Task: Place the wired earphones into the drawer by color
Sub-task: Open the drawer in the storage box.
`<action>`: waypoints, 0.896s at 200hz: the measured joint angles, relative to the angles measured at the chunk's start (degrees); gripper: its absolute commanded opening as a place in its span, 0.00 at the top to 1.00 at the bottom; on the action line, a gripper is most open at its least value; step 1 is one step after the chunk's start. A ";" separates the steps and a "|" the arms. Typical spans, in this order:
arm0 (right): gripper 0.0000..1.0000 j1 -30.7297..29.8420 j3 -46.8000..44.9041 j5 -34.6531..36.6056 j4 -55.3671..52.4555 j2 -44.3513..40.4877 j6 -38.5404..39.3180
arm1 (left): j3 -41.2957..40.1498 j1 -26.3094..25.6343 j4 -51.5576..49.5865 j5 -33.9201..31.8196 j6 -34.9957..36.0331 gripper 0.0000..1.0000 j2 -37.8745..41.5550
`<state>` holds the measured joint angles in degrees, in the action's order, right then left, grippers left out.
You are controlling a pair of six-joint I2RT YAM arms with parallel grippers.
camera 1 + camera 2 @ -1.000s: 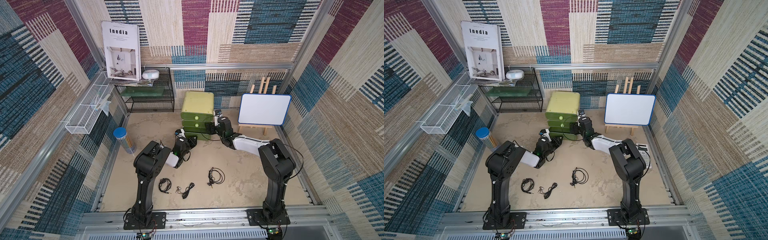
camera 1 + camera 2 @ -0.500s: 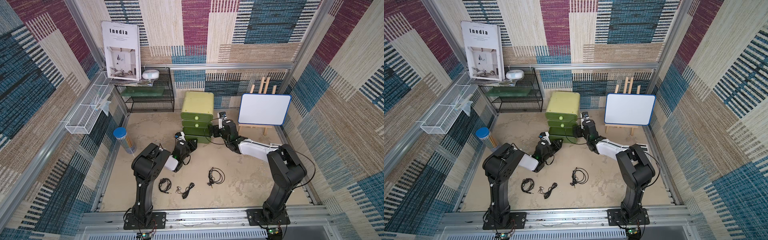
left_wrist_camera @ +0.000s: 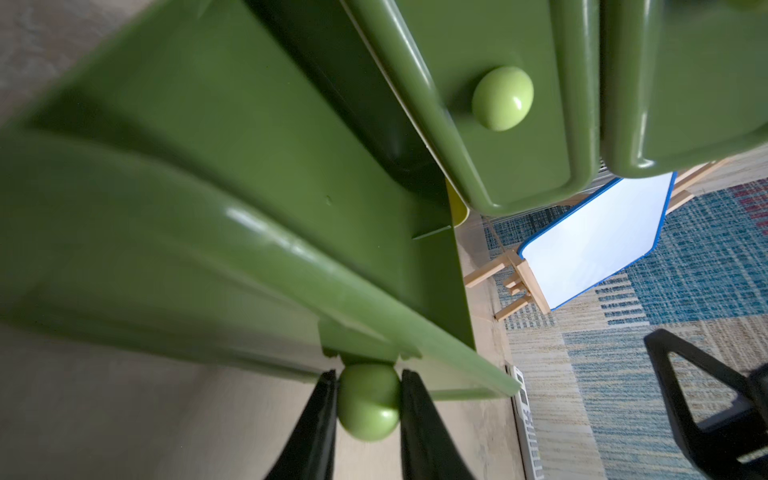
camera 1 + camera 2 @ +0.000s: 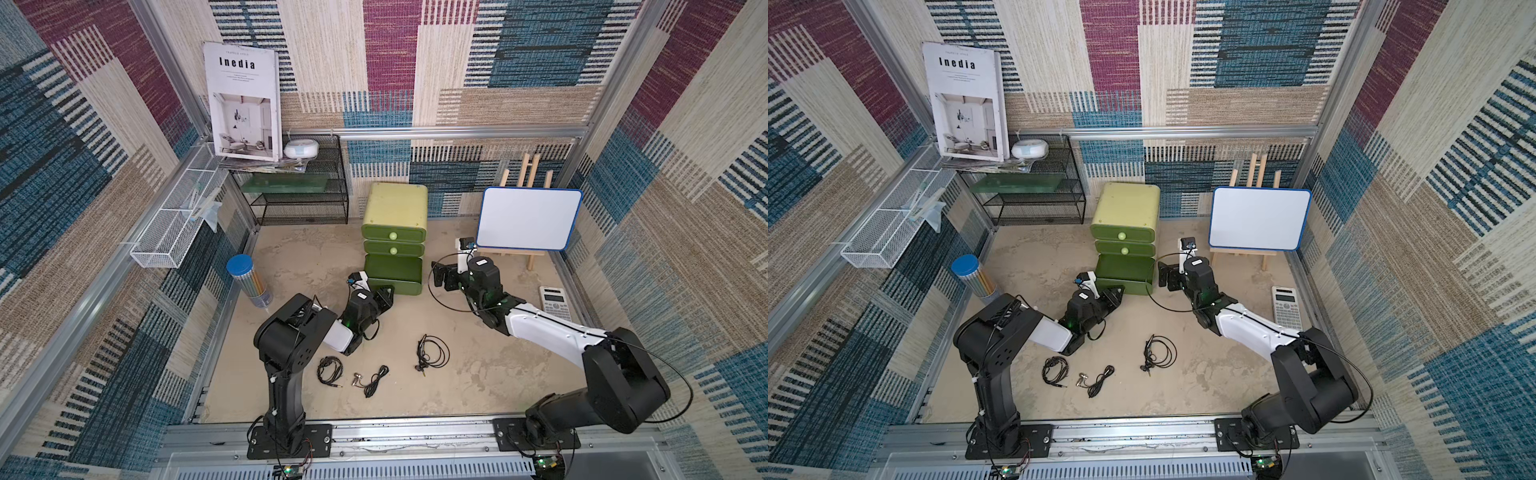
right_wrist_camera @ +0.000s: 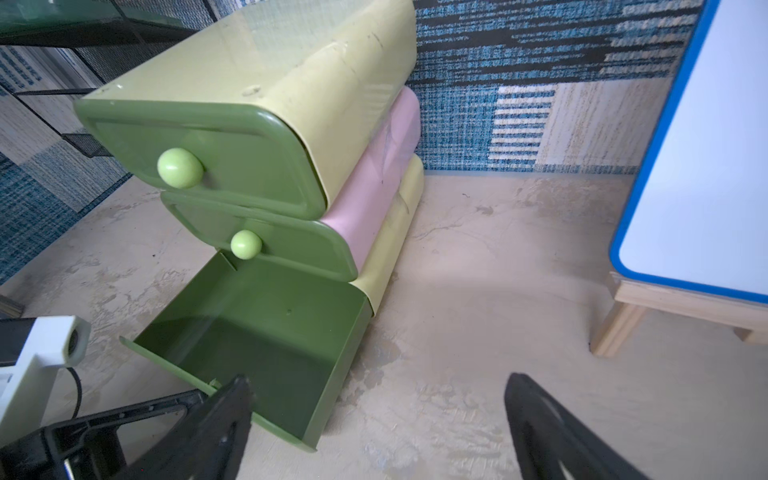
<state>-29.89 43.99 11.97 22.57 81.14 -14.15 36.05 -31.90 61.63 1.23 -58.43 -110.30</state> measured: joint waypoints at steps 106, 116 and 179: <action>0.01 0.00 -15.41 0.57 -1.92 -19.45 0.87 | -4.96 -1.81 0.09 -1.51 0.22 0.77 3.58; 0.02 0.00 -16.68 0.83 -1.95 -20.35 1.36 | -5.09 -1.88 0.02 -1.55 0.24 0.76 3.76; 0.02 0.00 -20.13 -1.29 -1.18 -22.86 1.92 | -5.05 -2.14 -1.33 -1.73 0.68 0.52 5.03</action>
<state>-29.89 23.86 10.68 21.39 58.28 -12.23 31.00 -34.04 60.29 -0.49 -57.76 -105.27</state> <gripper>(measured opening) 0.985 0.436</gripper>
